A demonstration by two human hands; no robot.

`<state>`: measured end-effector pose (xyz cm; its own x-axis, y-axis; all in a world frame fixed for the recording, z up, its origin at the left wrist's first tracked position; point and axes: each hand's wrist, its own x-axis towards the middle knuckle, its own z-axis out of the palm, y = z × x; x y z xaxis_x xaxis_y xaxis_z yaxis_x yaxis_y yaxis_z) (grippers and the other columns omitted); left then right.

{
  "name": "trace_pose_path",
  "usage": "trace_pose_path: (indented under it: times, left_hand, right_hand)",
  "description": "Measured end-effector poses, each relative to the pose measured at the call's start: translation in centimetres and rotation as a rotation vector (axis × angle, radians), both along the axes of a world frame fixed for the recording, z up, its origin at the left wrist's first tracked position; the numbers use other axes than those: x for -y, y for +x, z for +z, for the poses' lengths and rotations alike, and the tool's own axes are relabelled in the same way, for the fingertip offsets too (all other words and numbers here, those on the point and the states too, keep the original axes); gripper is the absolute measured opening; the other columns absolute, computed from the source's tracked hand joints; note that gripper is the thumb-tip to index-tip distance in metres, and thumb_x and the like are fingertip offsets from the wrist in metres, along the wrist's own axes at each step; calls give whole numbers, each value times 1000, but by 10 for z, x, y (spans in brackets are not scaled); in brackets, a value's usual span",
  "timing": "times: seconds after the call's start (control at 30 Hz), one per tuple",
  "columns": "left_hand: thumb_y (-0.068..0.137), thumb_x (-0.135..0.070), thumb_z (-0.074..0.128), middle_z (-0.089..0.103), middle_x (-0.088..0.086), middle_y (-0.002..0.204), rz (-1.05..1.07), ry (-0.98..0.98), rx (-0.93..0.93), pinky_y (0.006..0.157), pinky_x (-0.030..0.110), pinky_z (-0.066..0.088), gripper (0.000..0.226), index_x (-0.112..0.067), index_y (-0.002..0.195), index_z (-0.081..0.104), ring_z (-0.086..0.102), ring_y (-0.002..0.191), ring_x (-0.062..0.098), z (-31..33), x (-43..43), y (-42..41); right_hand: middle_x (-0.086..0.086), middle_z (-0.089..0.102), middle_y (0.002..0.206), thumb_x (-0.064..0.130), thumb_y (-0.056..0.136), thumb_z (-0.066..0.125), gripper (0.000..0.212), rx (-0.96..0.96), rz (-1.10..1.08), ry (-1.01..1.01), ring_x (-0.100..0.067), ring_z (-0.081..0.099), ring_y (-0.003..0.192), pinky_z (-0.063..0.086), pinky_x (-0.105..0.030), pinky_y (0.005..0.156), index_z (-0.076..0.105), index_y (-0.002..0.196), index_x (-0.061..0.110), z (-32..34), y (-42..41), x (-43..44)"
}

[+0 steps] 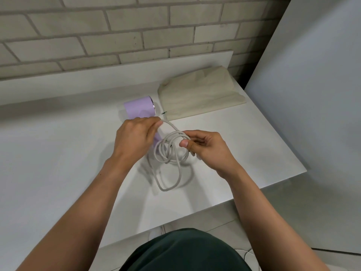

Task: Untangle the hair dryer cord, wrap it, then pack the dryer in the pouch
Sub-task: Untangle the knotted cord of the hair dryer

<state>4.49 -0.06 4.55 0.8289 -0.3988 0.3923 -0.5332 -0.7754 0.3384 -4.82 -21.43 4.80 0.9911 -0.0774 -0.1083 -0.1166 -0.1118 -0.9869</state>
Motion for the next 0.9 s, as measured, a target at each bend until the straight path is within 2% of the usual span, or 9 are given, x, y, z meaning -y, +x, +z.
trace_pose_path:
  times: [0.17,0.27,0.33,0.43,0.53,0.6,0.7,0.77,0.9]
  left_hand:
    - [106,-36,47,73,7,91,64,89,-222,60,36,42,27,-25,103,72,65,86,39,-17,5,3]
    - [103,-36,56,67,5,131,-132,70,-205,88,41,52,36,-25,136,63,61,116,32,-17,3,2]
    - [100,-45,55,59,0,145,-348,123,-126,99,35,47,46,-27,142,60,55,125,23,-14,3,2]
    - [101,-53,42,72,-10,120,-434,167,-113,81,26,46,43,-32,121,74,65,107,16,-12,6,-3]
    - [99,-57,31,73,-13,106,-330,179,-153,69,36,53,51,-34,114,74,66,99,16,-9,6,-6]
    - [98,-60,26,71,-15,109,-255,159,-206,73,42,55,54,-36,115,72,66,102,16,-9,2,-3]
    - [103,-56,38,71,-15,109,-219,106,-280,76,44,54,40,-36,113,71,66,100,18,-10,0,-3]
    - [104,-52,42,71,-16,109,-220,103,-323,78,43,54,34,-38,116,71,65,100,19,-12,2,-5]
    - [106,-51,39,68,-21,115,-308,85,-432,88,39,54,34,-47,132,61,63,106,10,-13,-4,-1]
  right_hand:
    - [12,77,81,9,94,75,19,0,6,-24,1,63,66,45,-9,67,80,112,10,-5,1,-2]
    - [1,81,90,9,92,77,17,-26,13,-44,-4,69,75,49,-13,72,81,108,13,-9,-1,-5]
    - [-2,81,93,9,91,78,16,-34,17,-44,-9,73,81,53,-18,79,81,106,13,-13,-3,-5]
    - [2,80,86,8,89,79,14,-32,-7,-10,-6,72,76,53,-16,76,80,103,9,-14,-5,-4]
    - [10,77,80,12,90,79,14,-30,-5,23,-1,66,69,49,-12,71,80,105,11,-12,-8,-1]
    - [5,78,92,17,91,79,19,-54,32,51,-11,68,79,54,-23,81,79,111,18,-11,-10,3]
    - [-2,78,114,17,91,79,30,-97,119,70,-25,73,106,55,-40,103,75,121,19,-10,-11,7]
    - [-3,78,115,16,90,80,32,-93,128,65,-23,73,112,53,-44,107,75,122,19,-11,-10,7]
    - [-9,78,108,17,83,87,33,-88,70,51,-32,74,104,55,-50,103,78,114,19,-13,-11,4]
